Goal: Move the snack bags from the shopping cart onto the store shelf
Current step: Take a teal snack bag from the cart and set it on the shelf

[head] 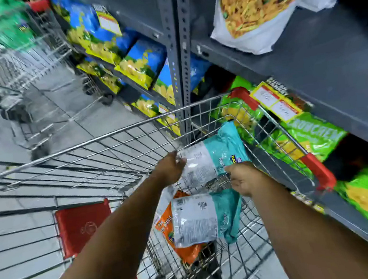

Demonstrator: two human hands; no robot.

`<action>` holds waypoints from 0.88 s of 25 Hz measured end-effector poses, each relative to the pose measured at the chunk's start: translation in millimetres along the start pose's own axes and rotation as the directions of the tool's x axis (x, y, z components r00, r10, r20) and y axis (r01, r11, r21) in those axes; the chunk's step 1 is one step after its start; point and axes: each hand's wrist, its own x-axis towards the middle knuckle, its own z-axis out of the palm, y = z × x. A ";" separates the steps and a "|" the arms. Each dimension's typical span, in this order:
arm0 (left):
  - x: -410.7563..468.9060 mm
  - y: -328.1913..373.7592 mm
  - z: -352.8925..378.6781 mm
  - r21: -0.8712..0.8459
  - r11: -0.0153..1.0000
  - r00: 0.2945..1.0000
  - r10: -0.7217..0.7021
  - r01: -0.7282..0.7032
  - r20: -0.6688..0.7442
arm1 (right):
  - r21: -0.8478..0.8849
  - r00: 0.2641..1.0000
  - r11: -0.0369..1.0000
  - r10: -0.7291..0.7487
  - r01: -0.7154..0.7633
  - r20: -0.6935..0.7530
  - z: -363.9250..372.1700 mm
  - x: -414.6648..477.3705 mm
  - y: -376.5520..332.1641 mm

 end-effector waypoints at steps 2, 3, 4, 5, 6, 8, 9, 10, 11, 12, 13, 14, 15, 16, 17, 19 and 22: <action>28.0 -2.2 12.4 0.011 1.000 1.000 -0.010 0.010 0.008 | 0.121 0.995 0.988 0.088 -0.092 0.035 12.6 46.6 10.6; 41.5 -5.4 20.8 0.019 1.000 1.000 -0.015 0.015 0.003 | 0.157 0.992 0.980 0.118 -0.122 0.036 18.5 65.2 18.1; 49.2 -7.1 27.1 0.026 1.000 1.000 -0.014 0.014 -0.007 | 0.182 0.990 0.973 0.142 -0.142 0.014 25.5 78.7 26.1; 55.0 -10.5 33.5 0.036 0.999 0.999 -0.007 0.008 -0.035 | 0.233 0.990 0.962 0.144 -0.142 0.012 32.2 78.0 27.1; 58.7 -12.5 37.8 0.057 0.998 0.998 -0.011 0.014 -0.054 | 0.303 0.986 0.939 0.168 -0.162 0.009 37.9 79.5 27.8; 66.7 -14.5 40.9 0.134 0.990 0.996 -0.022 0.034 -0.092 | 0.400 0.981 0.899 0.193 -0.178 0.002 48.3 86.7 25.2; 71.0 -16.8 42.9 0.172 0.985 0.994 -0.008 0.026 -0.108 | 0.421 0.981 0.889 0.194 -0.177 0.002 52.7 88.8 24.1; 73.4 -17.9 43.0 0.196 0.980 0.994 -0.003 0.025 -0.112 | 0.407 0.987 0.901 0.162 -0.148 0.000 57.8 90.7 24.9; 75.4 -19.0 43.8 0.200 0.980 0.994 -0.001 0.023 -0.111 | 0.386 0.990 0.914 0.139 -0.123 -0.014 62.3 90.4 24.5; 74.7 -18.4 42.0 0.190 0.981 0.994 -0.003 0.024 -0.107 | 0.384 0.993 0.918 0.119 -0.101 -0.024 65.1 87.3 24.4; 74.3 -18.5 40.8 0.165 0.986 0.992 0.000 0.021 -0.125 | 0.361 0.992 0.928 0.116 -0.091 -0.047 69.2 86.0 23.0; 74.1 -19.3 38.7 0.122 0.992 0.991 -0.020 0.037 -0.131 | 0.346 0.990 0.935 0.117 -0.084 -0.075 70.9 83.3 21.0; 73.3 -20.7 36.8 0.074 0.996 0.989 -0.041 0.052 -0.139 | 0.319 0.988 0.945 0.112 -0.074 -0.105 73.5 81.5 18.4; 69.9 -20.9 33.9 0.025 0.996 0.990 -0.077 0.081 -0.117 | 0.278 0.987 0.959 0.101 -0.064 -0.124 73.6 79.5 16.8; 64.7 -20.8 31.7 -0.004 0.997 0.991 -0.083 0.083 -0.106 | 0.221 0.988 0.974 0.087 -0.057 -0.131 72.3 76.7 16.3; 49.2 -22.3 30.9 -0.064 0.995 0.994 -0.080 0.075 -0.073 | 0.223 0.988 0.971 0.110 -0.084 -0.104 66.0 66.4 22.9; 20.1 -26.2 33.5 -0.226 0.971 0.994 -0.094 0.081 -0.048 | 0.188 0.995 0.978 0.095 -0.086 -0.037 47.6 38.6 34.4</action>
